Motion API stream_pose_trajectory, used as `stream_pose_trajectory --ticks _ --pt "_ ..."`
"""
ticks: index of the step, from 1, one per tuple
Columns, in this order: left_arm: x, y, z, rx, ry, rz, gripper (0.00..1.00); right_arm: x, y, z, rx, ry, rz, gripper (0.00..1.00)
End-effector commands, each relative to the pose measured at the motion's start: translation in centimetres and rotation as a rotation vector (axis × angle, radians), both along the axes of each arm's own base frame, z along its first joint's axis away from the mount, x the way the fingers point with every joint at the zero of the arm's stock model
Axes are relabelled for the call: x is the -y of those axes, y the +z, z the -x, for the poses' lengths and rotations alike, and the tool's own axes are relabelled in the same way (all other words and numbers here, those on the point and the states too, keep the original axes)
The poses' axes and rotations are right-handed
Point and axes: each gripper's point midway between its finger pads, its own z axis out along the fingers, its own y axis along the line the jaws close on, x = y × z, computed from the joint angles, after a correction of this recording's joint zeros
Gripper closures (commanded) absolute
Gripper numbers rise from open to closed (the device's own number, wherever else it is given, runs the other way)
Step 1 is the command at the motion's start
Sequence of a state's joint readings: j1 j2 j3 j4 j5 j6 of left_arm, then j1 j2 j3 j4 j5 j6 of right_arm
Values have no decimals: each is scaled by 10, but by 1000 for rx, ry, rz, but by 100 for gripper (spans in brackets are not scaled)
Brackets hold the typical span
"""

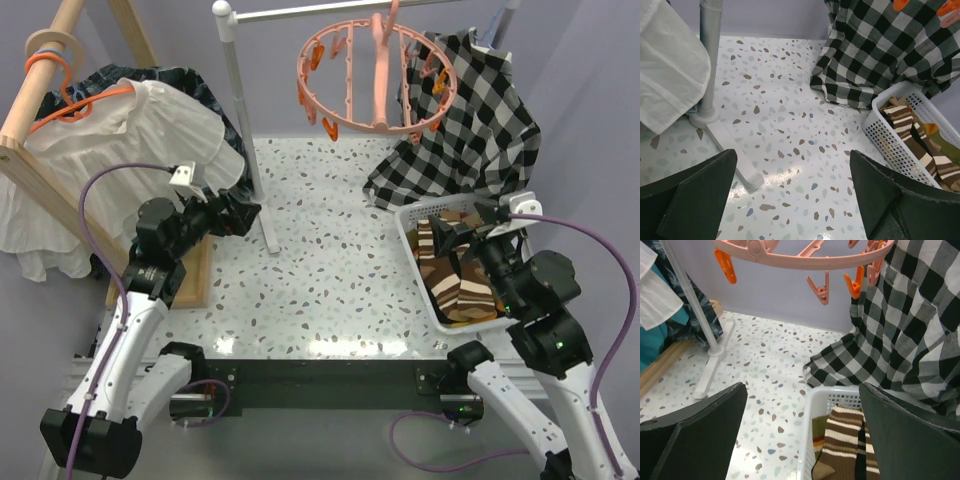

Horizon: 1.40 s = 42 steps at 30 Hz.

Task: Clip the socks to the hanger
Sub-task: Open the clamp at the hanger.

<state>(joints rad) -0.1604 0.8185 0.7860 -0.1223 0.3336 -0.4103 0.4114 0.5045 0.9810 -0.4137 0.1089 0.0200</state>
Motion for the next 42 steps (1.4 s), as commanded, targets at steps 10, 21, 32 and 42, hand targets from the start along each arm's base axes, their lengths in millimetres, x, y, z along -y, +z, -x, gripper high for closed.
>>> stream_pose_trajectory --ticks 10,21,32,42 --pt "30 39 -30 209 -88 -69 0 -40 13 -60 -4 59 -55 1" --pt "79 36 -19 241 -192 -99 0 -63 13 -113 -62 52 -83 1" --pt "95 40 -35 201 -207 -34 0 -15 18 -159 -75 -136 -65 4" --pt "113 36 -49 175 -261 -3 0 -44 12 -186 -31 121 -64 15"
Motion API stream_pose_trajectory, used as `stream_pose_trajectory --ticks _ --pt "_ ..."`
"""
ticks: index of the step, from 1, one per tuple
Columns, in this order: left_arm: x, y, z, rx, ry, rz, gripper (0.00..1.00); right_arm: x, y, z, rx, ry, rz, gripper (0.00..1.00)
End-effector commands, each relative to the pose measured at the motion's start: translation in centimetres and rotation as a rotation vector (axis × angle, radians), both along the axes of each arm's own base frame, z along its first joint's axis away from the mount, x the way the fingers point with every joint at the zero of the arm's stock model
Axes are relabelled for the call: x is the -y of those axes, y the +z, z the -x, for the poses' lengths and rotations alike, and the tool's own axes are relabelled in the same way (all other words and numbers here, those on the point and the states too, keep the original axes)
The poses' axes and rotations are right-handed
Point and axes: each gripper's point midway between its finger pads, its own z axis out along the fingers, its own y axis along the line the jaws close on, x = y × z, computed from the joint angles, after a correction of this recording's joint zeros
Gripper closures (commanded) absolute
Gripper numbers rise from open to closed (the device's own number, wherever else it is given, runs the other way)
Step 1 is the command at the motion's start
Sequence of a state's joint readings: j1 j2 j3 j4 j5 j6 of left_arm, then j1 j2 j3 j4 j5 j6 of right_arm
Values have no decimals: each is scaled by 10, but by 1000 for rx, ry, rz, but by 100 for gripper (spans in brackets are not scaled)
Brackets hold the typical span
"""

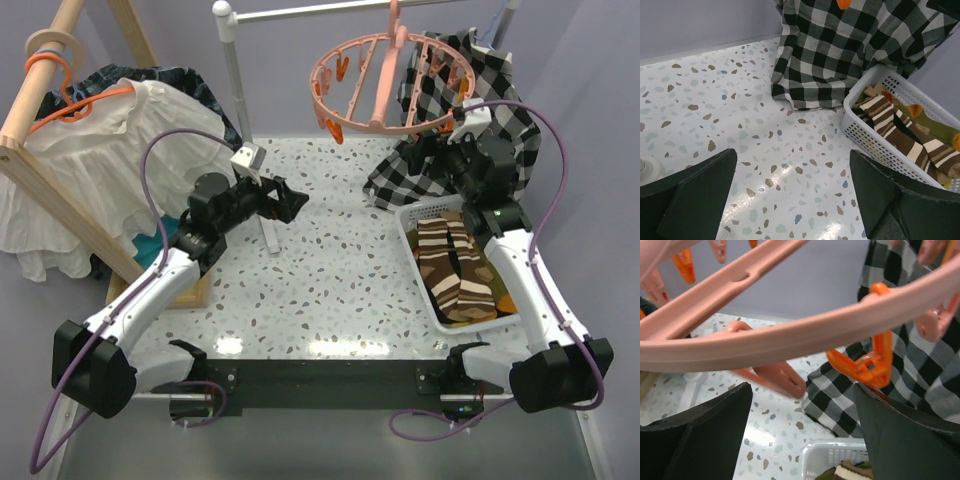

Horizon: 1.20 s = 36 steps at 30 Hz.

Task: Clip the socks to the hanger
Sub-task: Open the clamp at the hanger.

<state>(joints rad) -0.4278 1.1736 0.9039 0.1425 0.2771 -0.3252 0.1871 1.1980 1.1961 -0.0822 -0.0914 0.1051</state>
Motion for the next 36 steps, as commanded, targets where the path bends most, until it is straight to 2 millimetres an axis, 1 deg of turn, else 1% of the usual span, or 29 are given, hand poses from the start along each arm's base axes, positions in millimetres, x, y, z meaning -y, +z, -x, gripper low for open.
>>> stream_pose_trajectory --ticks 1,2,3,5,7,8,10,11,13,14,15,16,17,18,20,21,22,24,25,26,27,29,30,31,32,33,34,35,36 --pt "14 43 -4 93 -52 80 0 -27 41 -3 161 171 -30 19" --pt "16 42 -5 90 -58 81 0 -28 45 -4 177 180 -27 20" --pt "18 44 -5 91 -69 83 0 -30 43 -9 176 188 -25 21" --pt "19 44 -6 88 -75 81 0 -33 50 -12 198 204 -25 26" --pt "20 47 -6 95 -77 78 0 -38 46 -17 188 227 -26 32" --pt "19 46 -6 93 -76 74 0 -43 48 -16 189 260 -34 37" --pt "19 47 -6 95 -75 67 0 -50 44 -18 175 297 -41 45" --pt "18 47 -6 95 -72 65 0 -54 46 -16 170 320 -56 52" --pt "17 46 -6 96 -66 59 0 -66 42 -14 148 391 -74 59" --pt "16 46 -7 96 -61 57 0 -71 44 -13 143 416 -85 62" --pt "15 45 -7 98 -57 52 0 -80 44 -10 138 445 -85 68" --pt "15 44 -8 96 -56 50 0 -86 37 -11 112 456 -80 72" --pt "15 44 -8 99 -54 49 0 -92 42 -10 126 469 -68 75" --pt "14 45 -8 101 -51 49 0 -106 43 -5 128 498 -63 79" --pt "14 47 -9 108 -51 48 0 -119 42 -4 131 508 -52 79" --pt "13 49 -9 114 -46 45 0 -134 42 1 132 534 -54 80" --pt "13 50 -10 114 -43 42 0 -138 46 1 145 528 -57 82" --pt "12 53 -11 121 -34 38 0 -153 42 4 139 546 -74 84" --pt "12 54 -11 123 -31 39 0 -157 45 4 154 546 -83 85" --pt "11 56 -11 126 -28 40 0 -160 44 2 152 531 -90 86" --pt "11 59 -12 130 -23 43 0 -170 43 5 152 546 -96 86" --pt "10 64 -14 136 -17 50 0 -178 46 5 165 549 -88 86" --pt "10 72 -15 142 -8 65 0 -187 41 5 154 564 -82 86" --pt "11 73 -17 139 -3 72 0 -190 40 6 152 566 -71 86" --pt "11 83 -18 144 0 95 0 -191 37 5 147 558 -68 86" --pt "12 88 -20 144 5 108 0 -192 35 4 146 557 -64 86" --pt "13 88 -23 136 10 119 0 -194 32 4 145 558 -69 86" --pt "15 97 -24 135 10 151 0 -194 33 4 148 558 -70 85" --pt "16 100 -25 133 13 168 0 -195 33 4 149 561 -69 85"
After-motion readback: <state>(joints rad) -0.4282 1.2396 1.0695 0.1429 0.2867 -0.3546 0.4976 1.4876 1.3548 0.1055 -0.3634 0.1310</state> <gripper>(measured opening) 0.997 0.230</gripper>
